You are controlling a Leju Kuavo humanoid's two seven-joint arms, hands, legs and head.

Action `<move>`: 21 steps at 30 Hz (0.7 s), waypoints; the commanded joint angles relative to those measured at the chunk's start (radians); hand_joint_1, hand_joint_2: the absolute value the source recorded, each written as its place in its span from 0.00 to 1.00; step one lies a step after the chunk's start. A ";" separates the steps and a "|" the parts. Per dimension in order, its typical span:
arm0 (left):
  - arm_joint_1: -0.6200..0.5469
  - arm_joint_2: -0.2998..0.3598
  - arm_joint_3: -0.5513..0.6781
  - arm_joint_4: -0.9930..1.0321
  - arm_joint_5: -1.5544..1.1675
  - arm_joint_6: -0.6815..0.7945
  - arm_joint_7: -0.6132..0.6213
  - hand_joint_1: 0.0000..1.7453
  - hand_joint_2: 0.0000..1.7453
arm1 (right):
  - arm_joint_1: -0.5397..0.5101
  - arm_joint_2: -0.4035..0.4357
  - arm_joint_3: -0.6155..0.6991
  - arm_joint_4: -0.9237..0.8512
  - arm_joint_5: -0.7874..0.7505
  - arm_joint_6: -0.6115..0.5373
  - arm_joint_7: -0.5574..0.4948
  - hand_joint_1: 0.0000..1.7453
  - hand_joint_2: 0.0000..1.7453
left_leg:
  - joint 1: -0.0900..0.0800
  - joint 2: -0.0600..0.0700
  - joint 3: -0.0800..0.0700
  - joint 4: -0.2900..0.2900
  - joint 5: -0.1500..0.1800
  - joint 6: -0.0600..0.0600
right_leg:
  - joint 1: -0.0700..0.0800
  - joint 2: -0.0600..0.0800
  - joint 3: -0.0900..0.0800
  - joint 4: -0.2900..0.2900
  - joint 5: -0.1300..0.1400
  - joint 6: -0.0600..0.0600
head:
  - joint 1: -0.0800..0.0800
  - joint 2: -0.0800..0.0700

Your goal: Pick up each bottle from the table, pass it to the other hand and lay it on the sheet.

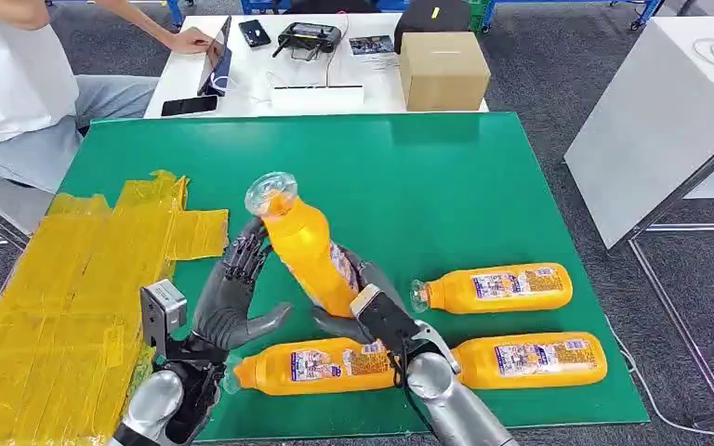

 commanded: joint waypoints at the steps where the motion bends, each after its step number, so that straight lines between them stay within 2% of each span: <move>1: -0.057 0.027 -0.050 0.078 0.004 -0.004 0.008 0.00 1.00 | -0.078 0.004 0.117 0.116 0.049 -0.020 -0.002 1.00 1.00 | 0.001 0.001 0.006 -0.001 -0.002 0.000 | 0.001 0.002 0.006 -0.002 -0.001 -0.001 | 0.000 0.000; 4: -0.057 0.027 -0.050 0.078 0.004 -0.004 0.008 0.00 1.00 | -0.078 0.004 0.117 0.116 0.049 -0.020 -0.002 1.00 1.00 | 0.000 0.000 0.004 -0.001 -0.001 0.000 | 0.000 0.000 0.004 -0.001 -0.001 -0.001 | 0.000 0.000; 5: -0.057 0.027 -0.050 0.078 0.004 -0.004 0.008 0.00 1.00 | -0.078 0.004 0.117 0.116 0.049 -0.020 -0.002 1.00 1.00 | 0.001 0.000 0.009 -0.001 -0.003 -0.001 | 0.001 0.001 0.009 -0.003 -0.002 -0.002 | 0.000 0.000; 6: -0.057 0.027 -0.050 0.078 0.004 -0.004 0.008 0.00 1.00 | -0.078 0.004 0.117 0.116 0.049 -0.020 -0.002 1.00 1.00 | 0.000 0.000 0.004 -0.001 -0.001 0.000 | 0.000 0.001 0.004 -0.001 -0.001 -0.001 | 0.000 0.000; 10: -0.057 0.027 -0.050 0.078 0.004 -0.004 0.008 0.00 1.00 | -0.078 0.004 0.117 0.116 0.049 -0.020 -0.002 1.00 1.00 | 0.000 0.000 0.003 -0.001 -0.001 0.000 | 0.000 0.000 0.003 -0.001 0.000 -0.001 | 0.000 0.000; 21: -0.070 0.021 -0.058 0.097 0.003 -0.006 0.008 0.00 1.00 | -0.095 0.006 0.160 0.125 0.101 -0.039 0.003 1.00 1.00 | 0.000 0.000 0.005 -0.001 -0.002 0.000 | 0.000 0.000 0.005 -0.001 -0.001 -0.001 | 0.000 0.000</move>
